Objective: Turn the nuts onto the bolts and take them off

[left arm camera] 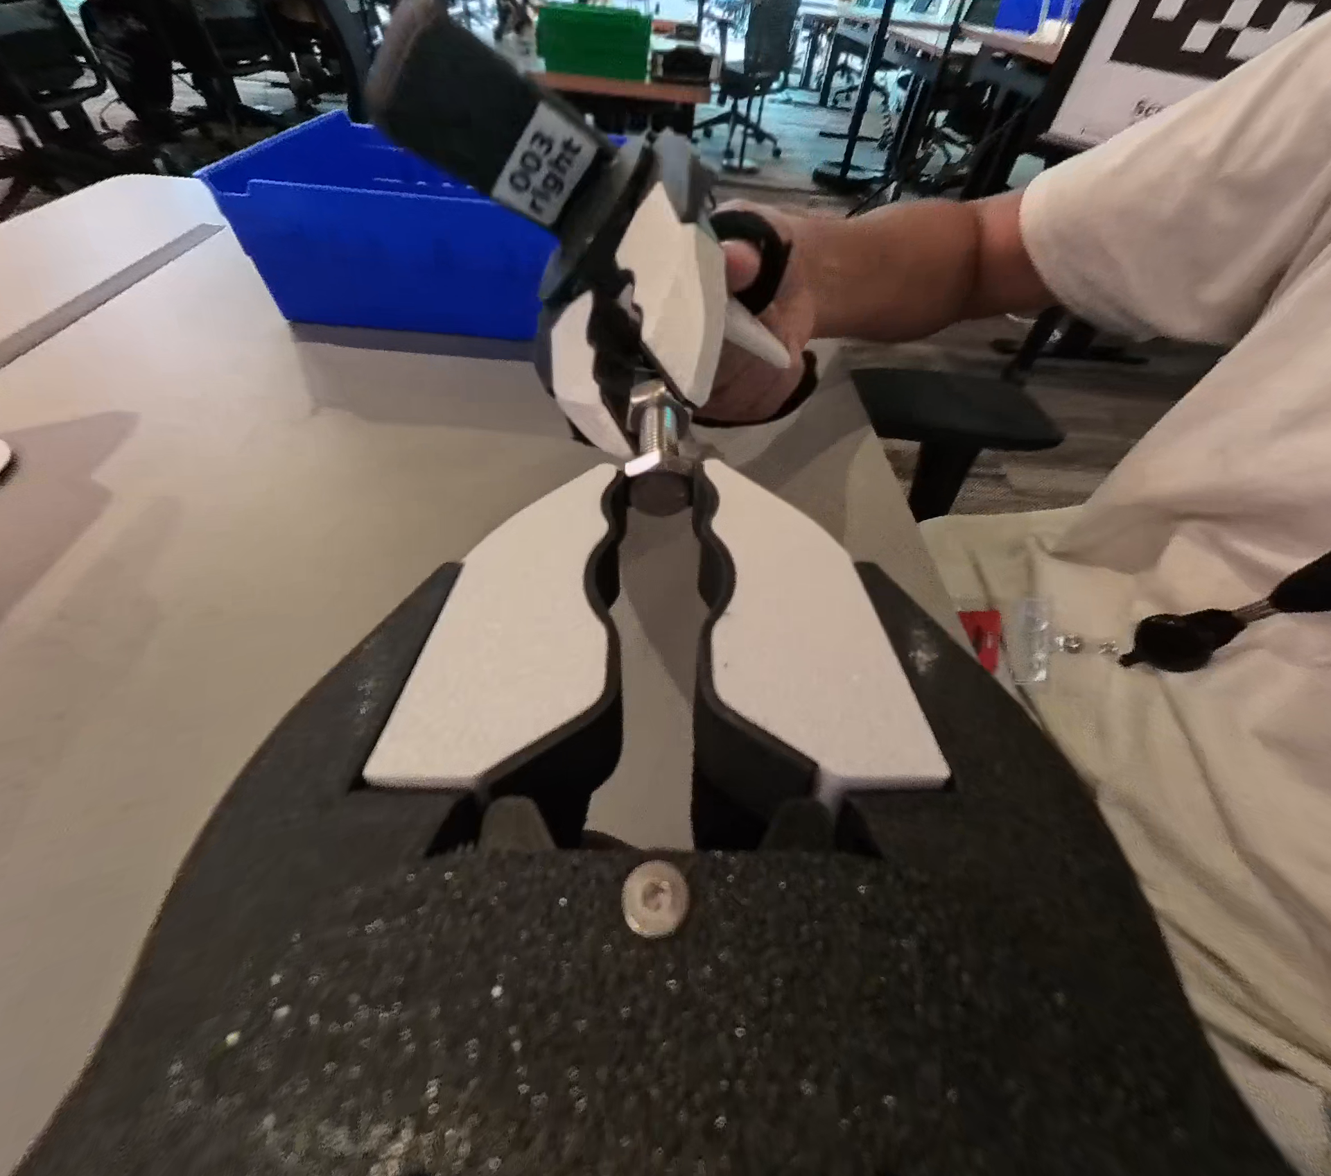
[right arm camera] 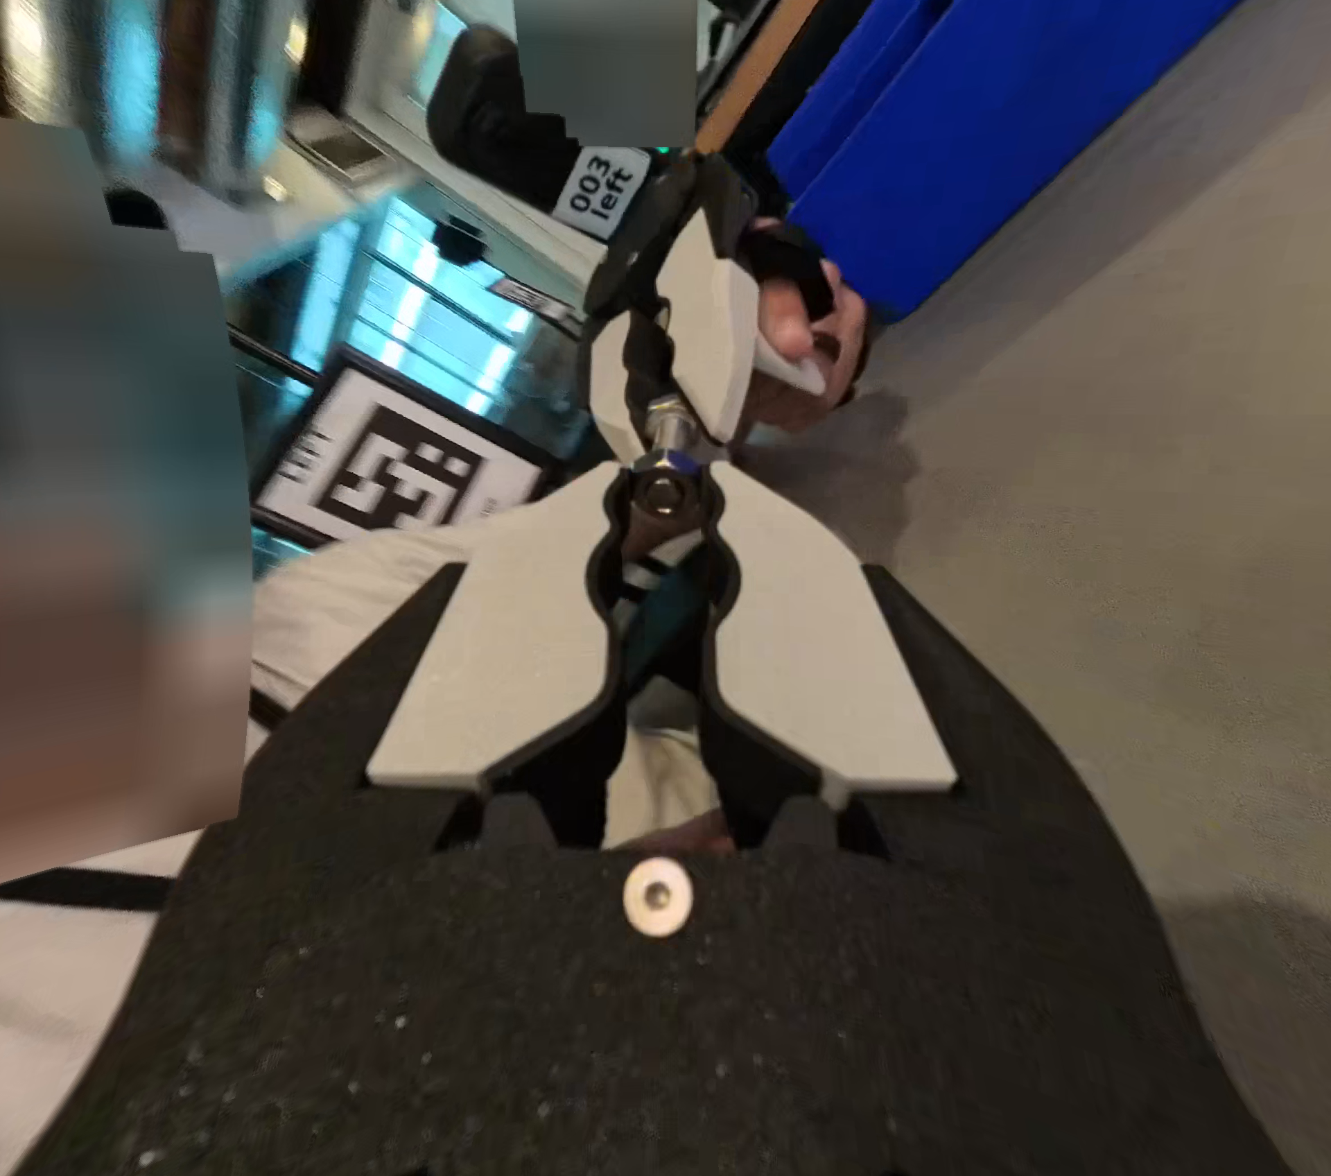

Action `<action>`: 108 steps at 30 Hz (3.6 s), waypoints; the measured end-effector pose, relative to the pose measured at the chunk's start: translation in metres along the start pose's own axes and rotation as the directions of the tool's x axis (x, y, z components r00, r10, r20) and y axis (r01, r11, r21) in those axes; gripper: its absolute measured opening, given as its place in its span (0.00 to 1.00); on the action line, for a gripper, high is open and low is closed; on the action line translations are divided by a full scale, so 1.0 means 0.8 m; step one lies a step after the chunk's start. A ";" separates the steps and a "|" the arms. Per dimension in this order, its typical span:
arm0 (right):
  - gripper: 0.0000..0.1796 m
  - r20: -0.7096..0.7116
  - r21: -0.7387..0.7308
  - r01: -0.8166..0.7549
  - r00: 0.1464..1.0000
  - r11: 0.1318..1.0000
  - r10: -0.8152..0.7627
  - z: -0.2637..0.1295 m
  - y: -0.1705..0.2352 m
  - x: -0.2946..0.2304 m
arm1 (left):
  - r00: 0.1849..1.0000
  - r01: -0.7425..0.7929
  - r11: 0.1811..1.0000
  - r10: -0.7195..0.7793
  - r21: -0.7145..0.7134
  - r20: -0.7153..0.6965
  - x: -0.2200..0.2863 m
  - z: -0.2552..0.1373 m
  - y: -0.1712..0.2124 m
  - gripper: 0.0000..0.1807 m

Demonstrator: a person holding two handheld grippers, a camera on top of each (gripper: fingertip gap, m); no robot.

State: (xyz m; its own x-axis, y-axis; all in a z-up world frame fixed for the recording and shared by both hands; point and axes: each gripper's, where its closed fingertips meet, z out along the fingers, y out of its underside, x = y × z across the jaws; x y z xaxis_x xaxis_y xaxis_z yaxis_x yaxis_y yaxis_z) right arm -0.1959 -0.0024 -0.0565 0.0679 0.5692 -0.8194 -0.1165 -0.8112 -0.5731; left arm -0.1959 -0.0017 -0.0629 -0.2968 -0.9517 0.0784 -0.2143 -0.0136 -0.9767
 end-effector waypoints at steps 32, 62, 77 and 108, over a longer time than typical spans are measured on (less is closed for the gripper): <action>0.10 -0.101 -0.057 0.181 0.977 0.982 -0.186 0.004 0.005 0.004 | 1.000 -0.014 1.000 0.014 -0.009 -0.005 0.003 0.001 0.002 0.09; 0.11 -0.301 -0.434 0.821 0.256 0.371 -0.919 -0.001 0.011 -0.003 | 0.979 0.140 0.990 -0.133 0.036 -0.156 0.018 0.003 0.000 0.09; 0.41 -0.306 -0.240 0.760 0.531 0.604 -0.790 -0.009 0.033 0.024 | 0.982 0.151 0.987 -0.143 0.055 -0.125 0.007 -0.002 -0.004 0.09; 0.32 -0.033 0.052 0.410 0.912 0.911 -0.408 0.005 0.027 -0.020 | 0.999 -0.015 0.999 0.016 0.035 -0.029 0.009 -0.001 -0.007 0.09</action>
State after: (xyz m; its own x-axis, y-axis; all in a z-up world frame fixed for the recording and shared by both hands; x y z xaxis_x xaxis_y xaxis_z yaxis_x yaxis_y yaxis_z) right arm -0.2032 -0.0282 -0.0556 0.1425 0.8460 -0.5137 -0.1302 -0.4985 -0.8571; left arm -0.1977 -0.0082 -0.0570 -0.3268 -0.9426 0.0688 -0.1776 -0.0102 -0.9841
